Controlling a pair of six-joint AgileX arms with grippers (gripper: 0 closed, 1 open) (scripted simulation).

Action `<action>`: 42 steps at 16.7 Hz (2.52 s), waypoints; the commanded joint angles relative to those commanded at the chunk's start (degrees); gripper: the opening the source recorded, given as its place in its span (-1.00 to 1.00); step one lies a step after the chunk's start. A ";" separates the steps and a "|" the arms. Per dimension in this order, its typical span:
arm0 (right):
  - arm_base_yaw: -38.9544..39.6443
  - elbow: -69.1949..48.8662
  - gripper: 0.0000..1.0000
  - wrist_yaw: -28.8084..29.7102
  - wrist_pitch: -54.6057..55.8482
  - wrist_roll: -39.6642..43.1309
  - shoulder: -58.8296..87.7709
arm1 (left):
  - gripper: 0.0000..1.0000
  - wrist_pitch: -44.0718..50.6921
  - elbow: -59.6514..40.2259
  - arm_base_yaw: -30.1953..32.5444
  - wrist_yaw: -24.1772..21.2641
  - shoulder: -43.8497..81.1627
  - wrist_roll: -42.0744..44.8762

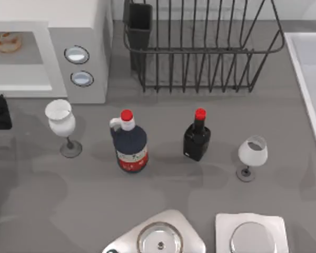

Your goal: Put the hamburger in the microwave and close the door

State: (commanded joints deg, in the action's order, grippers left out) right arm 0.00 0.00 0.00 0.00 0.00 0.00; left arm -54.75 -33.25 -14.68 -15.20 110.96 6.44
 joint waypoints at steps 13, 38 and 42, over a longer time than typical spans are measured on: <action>0.00 0.00 1.00 0.00 0.00 0.00 0.00 | 1.00 -0.79 7.94 -1.59 -1.34 -8.10 0.68; 0.00 0.00 1.00 0.00 0.00 0.00 0.00 | 1.00 32.90 10.64 4.46 4.73 -51.80 -1.78; 0.00 0.00 1.00 0.00 0.00 0.00 0.00 | 1.00 38.87 19.54 8.64 8.76 -73.22 -3.71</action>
State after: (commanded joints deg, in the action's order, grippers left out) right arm 0.00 0.00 0.00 0.00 0.00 0.00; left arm -15.88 -13.70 -6.04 -6.43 37.74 2.74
